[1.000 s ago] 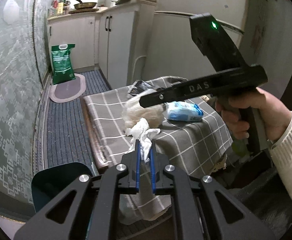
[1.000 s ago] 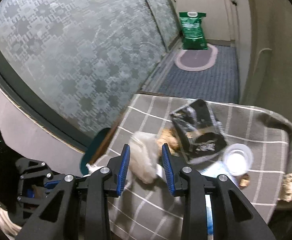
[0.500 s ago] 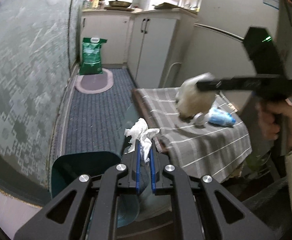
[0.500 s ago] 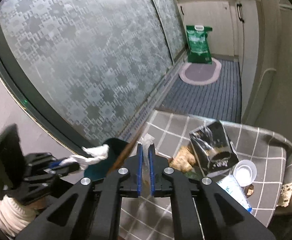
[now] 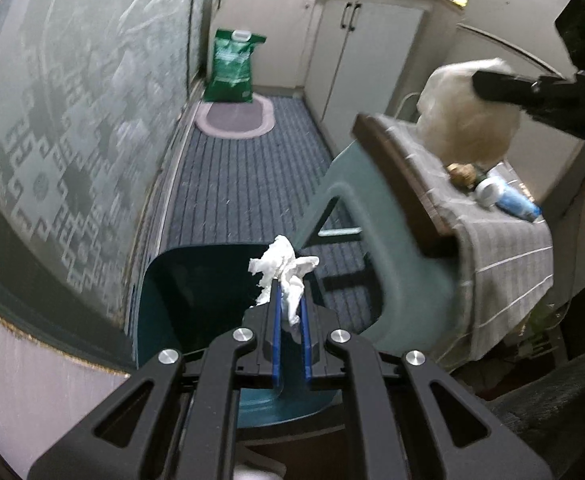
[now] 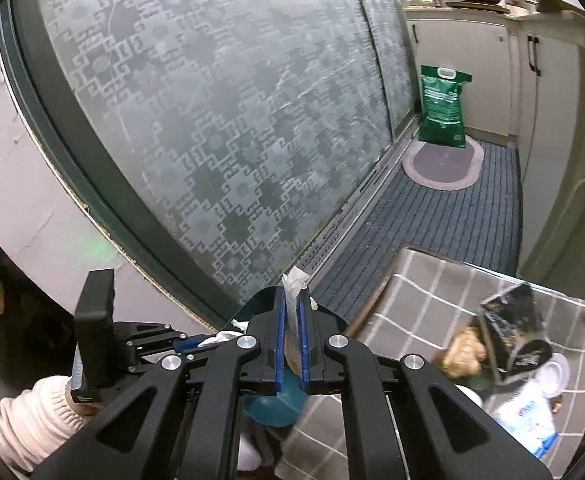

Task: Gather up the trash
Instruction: 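Carry the tissue and plastic bag with both grippers over the teal bin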

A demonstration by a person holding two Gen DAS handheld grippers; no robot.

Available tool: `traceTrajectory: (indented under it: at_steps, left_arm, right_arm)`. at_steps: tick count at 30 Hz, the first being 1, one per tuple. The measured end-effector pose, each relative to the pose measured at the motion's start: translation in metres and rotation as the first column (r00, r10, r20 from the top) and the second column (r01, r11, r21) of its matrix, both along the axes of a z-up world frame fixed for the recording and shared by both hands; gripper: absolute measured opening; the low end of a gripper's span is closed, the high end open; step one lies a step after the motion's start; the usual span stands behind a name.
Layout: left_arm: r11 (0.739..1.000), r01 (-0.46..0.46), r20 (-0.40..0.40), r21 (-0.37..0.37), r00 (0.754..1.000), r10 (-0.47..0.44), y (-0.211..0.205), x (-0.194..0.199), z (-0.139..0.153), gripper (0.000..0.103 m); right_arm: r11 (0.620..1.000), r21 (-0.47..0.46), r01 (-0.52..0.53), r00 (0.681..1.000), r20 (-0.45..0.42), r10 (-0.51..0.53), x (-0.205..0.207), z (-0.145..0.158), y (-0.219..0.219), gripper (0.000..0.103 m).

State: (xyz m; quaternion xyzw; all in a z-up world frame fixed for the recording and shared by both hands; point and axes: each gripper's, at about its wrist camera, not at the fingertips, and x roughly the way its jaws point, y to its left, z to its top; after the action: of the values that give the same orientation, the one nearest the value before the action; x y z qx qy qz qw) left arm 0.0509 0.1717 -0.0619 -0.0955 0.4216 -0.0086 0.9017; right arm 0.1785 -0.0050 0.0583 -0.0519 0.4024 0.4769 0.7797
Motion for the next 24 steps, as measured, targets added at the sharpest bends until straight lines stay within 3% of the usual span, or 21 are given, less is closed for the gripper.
traceTrajectory:
  at_steps: [13, 24]
  left_arm:
    - [0.999, -0.033, -0.148, 0.022, 0.988, 0.036, 0.029, -0.006, -0.056, 0.009]
    - [1.0, -0.023, -0.228, 0.018, 0.973, 0.027, 0.038, -0.007, -0.079, 0.011]
  right_arm:
    - [0.992, -0.107, -0.063, 0.998, -0.033, 0.06, -0.023, -0.035, 0.07, 0.006]
    - [0.971, -0.218, -0.102, 0.993, -0.085, 0.085, -0.038, -0.077, 0.115, 0.006]
